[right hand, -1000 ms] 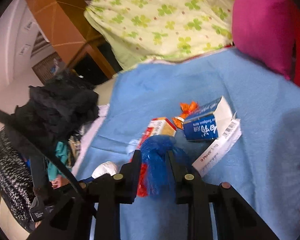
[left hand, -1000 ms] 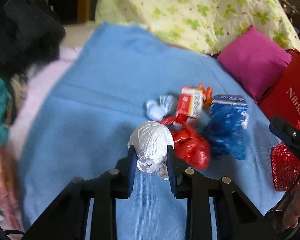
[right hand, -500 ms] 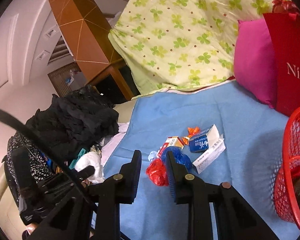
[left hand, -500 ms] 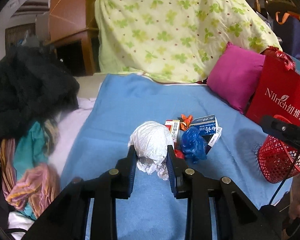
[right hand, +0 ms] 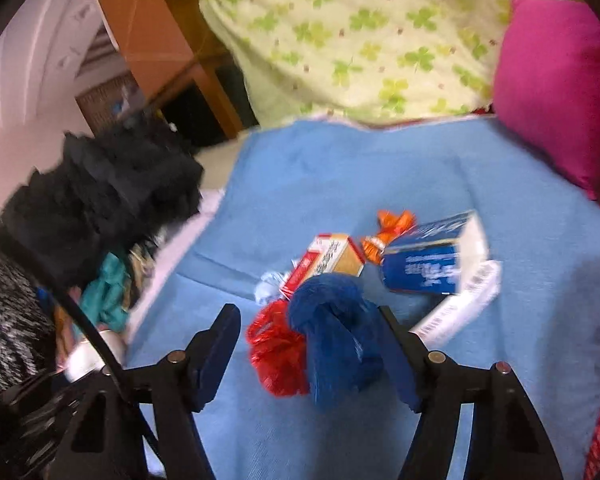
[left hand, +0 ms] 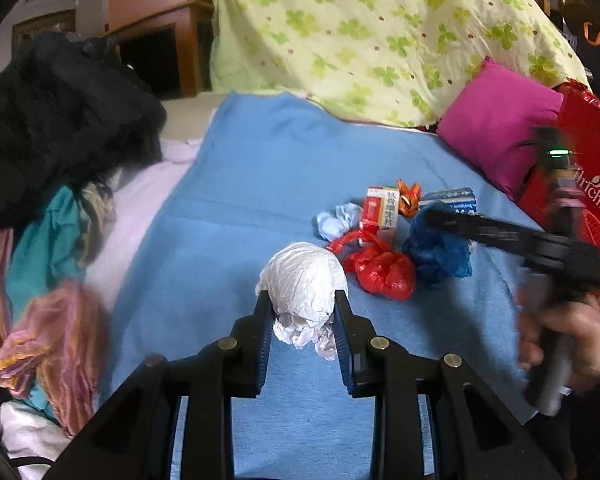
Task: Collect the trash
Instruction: 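Lift the blue bag with the right tool toward the basket while the left holds the tissue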
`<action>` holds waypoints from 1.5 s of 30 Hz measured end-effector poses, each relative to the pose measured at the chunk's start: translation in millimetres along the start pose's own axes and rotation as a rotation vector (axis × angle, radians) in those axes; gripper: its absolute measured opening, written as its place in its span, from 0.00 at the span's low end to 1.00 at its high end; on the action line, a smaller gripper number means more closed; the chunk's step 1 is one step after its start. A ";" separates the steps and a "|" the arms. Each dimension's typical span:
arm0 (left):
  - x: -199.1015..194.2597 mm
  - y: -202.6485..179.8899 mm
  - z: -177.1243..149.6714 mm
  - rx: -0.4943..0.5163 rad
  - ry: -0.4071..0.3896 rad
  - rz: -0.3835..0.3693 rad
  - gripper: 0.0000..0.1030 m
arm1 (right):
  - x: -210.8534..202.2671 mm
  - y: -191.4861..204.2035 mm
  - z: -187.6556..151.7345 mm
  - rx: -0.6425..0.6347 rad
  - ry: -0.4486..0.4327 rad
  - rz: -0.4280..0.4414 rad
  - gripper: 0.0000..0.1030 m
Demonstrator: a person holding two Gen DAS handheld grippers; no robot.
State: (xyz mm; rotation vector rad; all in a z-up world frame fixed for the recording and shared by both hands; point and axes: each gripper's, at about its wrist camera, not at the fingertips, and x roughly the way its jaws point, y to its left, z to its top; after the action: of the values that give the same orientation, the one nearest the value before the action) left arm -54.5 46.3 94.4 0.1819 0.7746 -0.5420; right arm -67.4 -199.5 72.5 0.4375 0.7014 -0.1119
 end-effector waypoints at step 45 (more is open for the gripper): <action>-208.3 -181.7 1.3 0.339 -0.381 0.008 0.30 | -377.4 3.9 -80.1 -0.052 -0.587 -0.092 0.40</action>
State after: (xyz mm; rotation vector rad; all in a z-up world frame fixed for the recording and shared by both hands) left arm -271.7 -25.7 249.4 0.3823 0.3074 -0.6749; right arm -402.1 -179.0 263.3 0.2993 0.1455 -0.2949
